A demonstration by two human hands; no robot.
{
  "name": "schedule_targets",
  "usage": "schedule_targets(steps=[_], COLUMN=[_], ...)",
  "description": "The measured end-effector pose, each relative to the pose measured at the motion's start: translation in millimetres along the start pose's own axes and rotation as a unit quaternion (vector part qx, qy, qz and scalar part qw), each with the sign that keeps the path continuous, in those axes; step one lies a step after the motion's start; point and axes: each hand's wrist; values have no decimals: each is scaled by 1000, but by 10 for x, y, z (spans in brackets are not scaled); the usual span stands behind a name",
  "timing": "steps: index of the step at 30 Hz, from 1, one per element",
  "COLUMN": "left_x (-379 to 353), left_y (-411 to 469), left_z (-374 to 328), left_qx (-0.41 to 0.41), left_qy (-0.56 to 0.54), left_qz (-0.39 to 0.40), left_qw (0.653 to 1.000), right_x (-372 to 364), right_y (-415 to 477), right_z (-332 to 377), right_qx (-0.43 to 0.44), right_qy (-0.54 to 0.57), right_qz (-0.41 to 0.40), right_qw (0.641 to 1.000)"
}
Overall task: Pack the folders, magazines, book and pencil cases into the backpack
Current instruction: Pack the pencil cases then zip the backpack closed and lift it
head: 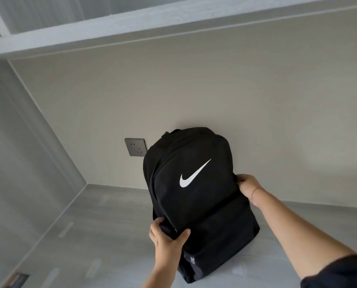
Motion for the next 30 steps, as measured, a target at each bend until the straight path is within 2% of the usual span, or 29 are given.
schedule_targets(steps=[3, 6, 10, 15, 19, 25, 28, 30], left_x=[-32, -52, -74, -171, -256, -348, -366, -390], left_y=[83, 200, 392, 762, 1043, 1245, 1283, 1312], left_z=[70, 53, -78, -299, -387, -404, -417, -486], left_qx=[24, 19, -6, -29, -31, -42, -36, -36], left_qy=[-18, -6, 43, 84, 109, 104, 64, 41], left_qz=[24, 28, 54, 135, 161, 166, 189, 204], left_qw=[999, 999, 998, 987, 980, 980, 979, 978], right_x=[48, 146, 263, 234, 158, 43, 43, 101], right_y=[-94, -260, -555, -814, -822, -583, -424, -347], right_z=[-74, -279, -588, -800, -838, -602, -458, -347], right_qx=[-5, -14, -32, -27, -15, 15, 19, 5], right_qy=[7, 71, 233, 305, 343, 494, 516, 504], right_qz=[-10, -34, -69, -115, -136, -96, -95, -88], right_qw=[1000, 997, 969, 945, 929, 864, 851, 859])
Point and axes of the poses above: each hand's wrist, its own y-axis towards the middle knuckle, its own x-axis out of the back of the hand, z = x × y, and after that the axes turned 10 degrees about z, right-handed
